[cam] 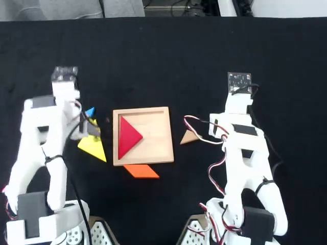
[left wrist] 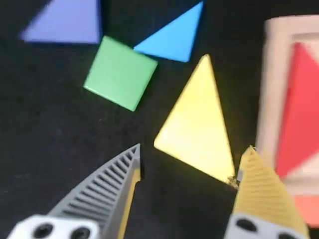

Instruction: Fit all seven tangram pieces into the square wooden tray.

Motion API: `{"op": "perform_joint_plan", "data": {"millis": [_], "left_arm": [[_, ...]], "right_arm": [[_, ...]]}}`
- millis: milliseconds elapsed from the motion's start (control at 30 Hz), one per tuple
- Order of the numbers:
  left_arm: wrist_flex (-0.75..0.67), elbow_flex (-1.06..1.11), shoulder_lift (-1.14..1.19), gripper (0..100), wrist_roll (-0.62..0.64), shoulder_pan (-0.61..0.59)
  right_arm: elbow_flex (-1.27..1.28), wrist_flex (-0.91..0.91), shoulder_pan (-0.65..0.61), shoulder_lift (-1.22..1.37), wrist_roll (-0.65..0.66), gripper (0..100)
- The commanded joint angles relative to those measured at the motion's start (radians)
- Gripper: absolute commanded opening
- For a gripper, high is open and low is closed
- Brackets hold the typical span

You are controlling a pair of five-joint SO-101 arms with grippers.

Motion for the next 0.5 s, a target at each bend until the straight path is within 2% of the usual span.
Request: {"op": "perform_joint_plan", "data": {"millis": [0, 133, 367, 467], "left_arm": [[-0.219, 0.173, -0.002, 33, 0.106, -0.010], [-0.265, 0.196, 0.009, 41, 0.180, -0.018], [-0.272, 0.196, 0.012, 41, 0.187, -0.012], [-0.272, 0.176, 0.054, 39, 0.230, -0.018]], "right_arm": [[-0.004, -0.018, -0.015, -0.045, 0.008, 7.5], [-0.004, -0.018, -0.015, -0.045, 0.008, 7.5], [-0.004, -0.018, -0.015, -0.045, 0.008, 7.5], [-0.004, -0.017, -0.015, -0.045, 0.008, 7.5]]}}
